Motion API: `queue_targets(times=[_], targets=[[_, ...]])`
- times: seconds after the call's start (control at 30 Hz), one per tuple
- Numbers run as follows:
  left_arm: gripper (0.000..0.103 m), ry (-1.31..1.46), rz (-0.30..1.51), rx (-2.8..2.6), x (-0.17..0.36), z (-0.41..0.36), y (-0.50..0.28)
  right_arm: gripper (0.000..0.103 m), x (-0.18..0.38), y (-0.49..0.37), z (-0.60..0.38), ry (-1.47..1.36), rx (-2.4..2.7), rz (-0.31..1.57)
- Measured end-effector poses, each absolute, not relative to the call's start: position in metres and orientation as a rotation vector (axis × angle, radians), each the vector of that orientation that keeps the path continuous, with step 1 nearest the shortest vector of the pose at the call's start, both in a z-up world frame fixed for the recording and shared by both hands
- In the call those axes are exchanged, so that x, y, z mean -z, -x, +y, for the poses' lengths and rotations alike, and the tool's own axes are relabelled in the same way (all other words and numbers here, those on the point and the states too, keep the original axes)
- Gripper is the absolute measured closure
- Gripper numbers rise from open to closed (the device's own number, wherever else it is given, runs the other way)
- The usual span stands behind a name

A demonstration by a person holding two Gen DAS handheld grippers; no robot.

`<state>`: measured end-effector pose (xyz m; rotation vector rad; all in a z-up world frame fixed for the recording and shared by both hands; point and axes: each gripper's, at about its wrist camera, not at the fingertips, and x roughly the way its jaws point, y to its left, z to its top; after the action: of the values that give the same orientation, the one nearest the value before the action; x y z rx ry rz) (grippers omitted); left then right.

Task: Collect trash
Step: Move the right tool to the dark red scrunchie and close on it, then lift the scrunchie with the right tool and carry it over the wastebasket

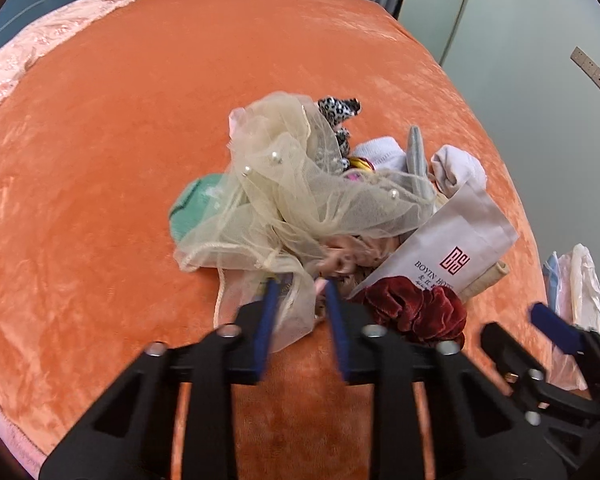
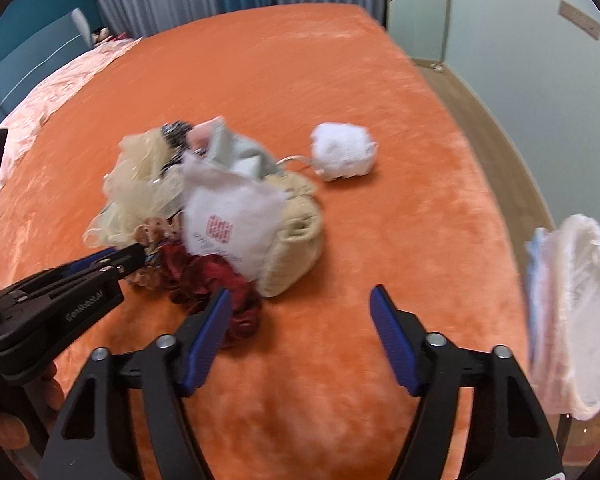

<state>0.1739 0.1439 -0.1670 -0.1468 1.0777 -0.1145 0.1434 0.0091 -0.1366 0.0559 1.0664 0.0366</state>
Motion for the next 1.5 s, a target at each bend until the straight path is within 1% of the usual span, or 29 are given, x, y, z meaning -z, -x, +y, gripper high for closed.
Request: queue_targets(times=[0.03, 0.1, 0.13, 0.2, 0.27, 0.3, 0.5, 0.8, 1.0, 1.2, 1.5], targets=[[0.091, 0.15, 1.08, 0.12, 0.168, 0.144, -0.173, 0.048, 0.14, -0.145, 0.013, -0.061, -0.051, 1.074], [0.094, 0.146, 1.077, 0.125, 0.169, 0.145, -0.171, 0.061, 0.148, -0.15, 0.02, -0.076, -0.088, 1.1], [0.095, 0.143, 1.075, 0.128, 0.169, 0.146, -0.169, 0.065, 0.153, -0.153, 0.024, -0.086, -0.107, 1.113], [0.098, 0.137, 1.072, 0.131, 0.167, 0.147, -0.166, 0.082, 0.159, -0.155, 0.029, -0.098, -0.137, 1.133], [0.1, 0.136, 1.063, 0.132, 0.161, 0.149, -0.162, 0.092, 0.162, -0.153, 0.032, -0.099, -0.156, 1.141], [0.1, 0.137, 1.058, 0.131, 0.159, 0.151, -0.16, 0.094, 0.16, -0.152, 0.033, -0.099, -0.164, 1.133], [0.101, 0.148, 1.01, 0.133, 0.13, 0.154, -0.148, 0.097, 0.131, -0.138, 0.026, -0.133, -0.195, 1.066], [0.101, 0.159, 0.923, 0.163, 0.082, 0.148, -0.125, 0.098, 0.073, -0.111, -0.006, -0.151, -0.169, 0.919], [0.101, 0.156, 0.883, 0.195, 0.055, 0.137, -0.114, 0.098, 0.052, -0.098, -0.028, -0.181, -0.132, 0.869], [0.101, 0.127, 0.803, 0.261, 0.003, 0.119, -0.11, 0.098, 0.022, -0.086, -0.056, -0.212, -0.093, 0.809], [0.101, 0.074, 0.665, 0.436, -0.08, 0.054, -0.1, 0.098, -0.017, -0.064, -0.112, -0.268, 0.001, 0.702]])
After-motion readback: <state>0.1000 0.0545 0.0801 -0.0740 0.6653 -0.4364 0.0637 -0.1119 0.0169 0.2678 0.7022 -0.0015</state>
